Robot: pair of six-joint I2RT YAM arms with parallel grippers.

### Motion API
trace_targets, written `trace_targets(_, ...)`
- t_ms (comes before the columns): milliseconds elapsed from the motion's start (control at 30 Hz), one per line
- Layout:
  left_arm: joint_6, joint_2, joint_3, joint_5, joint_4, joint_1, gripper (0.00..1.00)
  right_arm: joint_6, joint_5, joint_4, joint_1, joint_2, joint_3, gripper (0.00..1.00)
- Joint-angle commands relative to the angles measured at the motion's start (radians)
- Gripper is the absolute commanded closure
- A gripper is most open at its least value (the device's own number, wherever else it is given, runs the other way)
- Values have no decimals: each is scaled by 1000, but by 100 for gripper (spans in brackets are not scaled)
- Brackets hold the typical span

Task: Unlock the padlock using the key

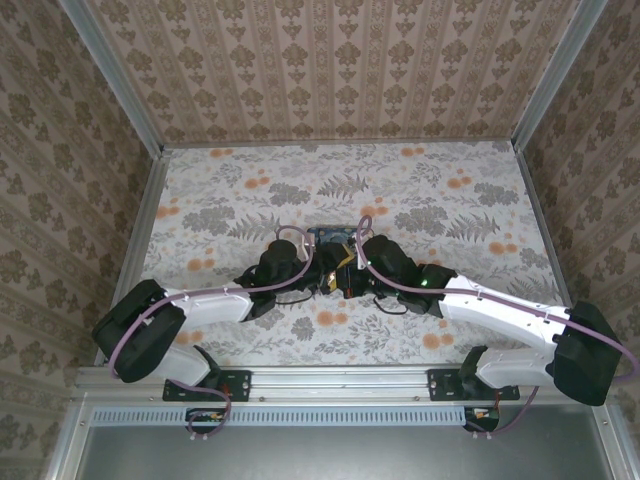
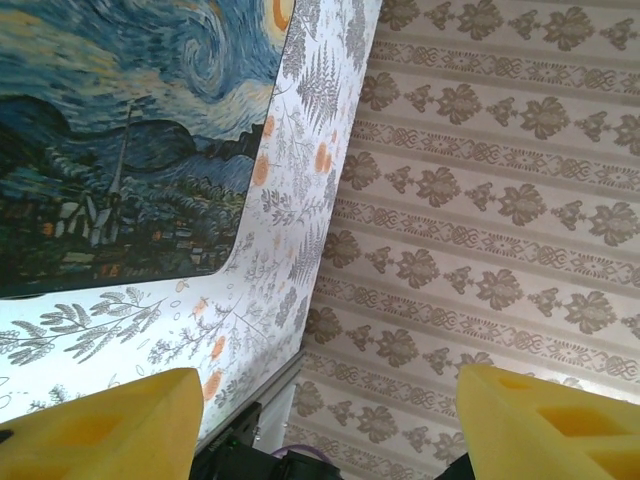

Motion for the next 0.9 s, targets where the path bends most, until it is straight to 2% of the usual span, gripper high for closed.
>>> trace_targets(0, -7, 8, -14, -5, 41, 0, 34, 1, -28, 14, -8, -20, -26, 100)
trace_targets(100, -2, 6, -23, -7, 43, 6, 39, 4, -40, 14, -10, -33, -44, 100)
trace_targets(500, 20, -1, -46, -5, 29, 26, 48, 11, -49, 22, -20, -53, -75, 100)
trace_targets(733, 29, -5, -50, -1, 27, 34, 65, 12, -50, 20, -27, -48, -80, 100)
trace_targets(867, 41, -16, -51, -2, 15, 38, 81, 11, -48, 17, -38, -53, -92, 100)
